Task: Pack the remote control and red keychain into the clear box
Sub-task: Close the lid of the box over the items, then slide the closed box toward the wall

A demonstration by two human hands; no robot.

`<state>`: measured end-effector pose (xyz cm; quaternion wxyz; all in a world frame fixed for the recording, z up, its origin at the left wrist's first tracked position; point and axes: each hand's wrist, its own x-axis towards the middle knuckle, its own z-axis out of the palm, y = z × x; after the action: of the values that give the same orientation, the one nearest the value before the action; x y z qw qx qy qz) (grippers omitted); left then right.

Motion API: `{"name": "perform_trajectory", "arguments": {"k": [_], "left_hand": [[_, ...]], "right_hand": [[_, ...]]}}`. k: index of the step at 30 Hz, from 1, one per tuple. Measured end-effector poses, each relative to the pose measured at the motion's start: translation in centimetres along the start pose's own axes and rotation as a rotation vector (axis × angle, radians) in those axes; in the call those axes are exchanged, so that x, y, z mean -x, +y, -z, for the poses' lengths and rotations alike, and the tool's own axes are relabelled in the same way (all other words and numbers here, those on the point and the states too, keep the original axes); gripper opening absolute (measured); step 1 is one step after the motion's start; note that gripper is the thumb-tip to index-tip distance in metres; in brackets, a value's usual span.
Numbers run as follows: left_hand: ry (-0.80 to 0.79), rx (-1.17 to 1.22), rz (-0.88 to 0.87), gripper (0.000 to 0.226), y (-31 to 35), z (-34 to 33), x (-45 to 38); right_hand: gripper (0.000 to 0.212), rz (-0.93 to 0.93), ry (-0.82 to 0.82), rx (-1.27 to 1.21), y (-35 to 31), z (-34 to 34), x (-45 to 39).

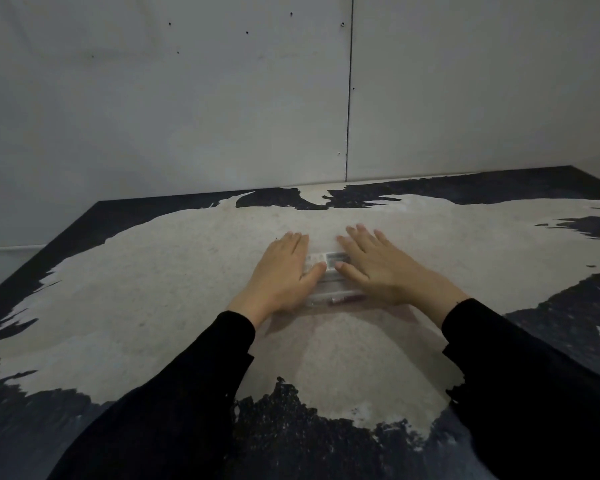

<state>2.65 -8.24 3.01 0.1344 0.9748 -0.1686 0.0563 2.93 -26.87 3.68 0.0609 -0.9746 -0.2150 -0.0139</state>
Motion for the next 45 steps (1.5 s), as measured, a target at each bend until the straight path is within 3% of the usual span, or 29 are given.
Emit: {"name": "perform_trajectory", "arguments": {"k": [3,5,7,9,14,16,18,20,22,24,26,29,32,34,37,40,45], "left_hand": [[-0.041,-0.088,-0.034,0.068,-0.4,-0.5,-0.4],[-0.036,-0.093,-0.054,0.073,-0.6,-0.5,-0.6],[0.001,-0.007,-0.053,0.084,-0.8,-0.4,-0.8],[0.047,0.145,-0.034,0.087,-1.0,-0.4,-0.9],[0.161,0.46,0.03,0.05,-1.1,-0.8,-0.3],[0.254,0.589,0.031,0.037,-0.6,-0.5,0.2],[0.448,0.477,-0.022,0.021,-0.2,-0.5,0.9],[0.578,0.256,-0.045,0.015,0.6,-0.3,1.9],[0.504,0.158,-0.026,0.019,0.9,-0.7,2.7],[0.33,0.139,0.056,0.038,0.7,-1.7,3.2],[0.234,0.174,0.091,0.052,0.4,-1.9,3.3],[0.247,0.149,0.073,0.054,0.4,-2.0,3.3],[0.283,0.007,0.125,0.049,1.3,-1.6,3.6],[0.379,-0.104,0.111,0.034,2.0,-1.1,3.9],[0.463,-0.076,-0.009,0.017,2.3,-0.6,4.8],[0.431,-0.001,-0.121,0.014,1.5,-0.5,6.0],[0.345,0.029,-0.29,0.015,1.0,-0.3,4.6]], "right_hand": [[0.062,0.067,-0.019,-0.033,0.3,-0.1,-0.2],[0.077,0.069,-0.001,-0.058,0.2,0.0,-0.6],[0.087,0.045,0.027,-0.114,0.1,0.0,-1.1],[0.082,0.006,0.096,-0.124,-0.3,-0.2,-1.3],[0.077,0.005,0.176,-0.193,-0.5,-0.8,-1.0],[0.065,-0.015,0.235,-0.291,-0.5,-0.3,-0.4],[0.042,0.039,0.398,-0.268,-1.1,-0.1,0.5],[0.033,0.041,0.517,-0.155,-2.2,-0.4,1.3],[0.027,-0.013,0.481,-0.148,-2.8,-0.4,1.7],[0.022,-0.045,0.412,-0.198,-2.7,-0.9,1.7],[0.038,-0.012,0.339,-0.16,-2.5,-1.5,1.8],[0.052,0.01,0.316,-0.102,-2.6,-1.7,1.6],[0.033,-0.013,0.331,-0.286,-2.2,-1.0,1.5],[0.019,0.044,0.409,-0.37,-1.9,-0.9,2.1],[0.029,0.188,0.33,-0.216,-1.5,-0.8,3.7],[0.029,0.296,0.29,-0.021,-1.0,-0.4,4.6],[0.015,0.231,0.307,0.057,1.0,0.4,4.6]]}}
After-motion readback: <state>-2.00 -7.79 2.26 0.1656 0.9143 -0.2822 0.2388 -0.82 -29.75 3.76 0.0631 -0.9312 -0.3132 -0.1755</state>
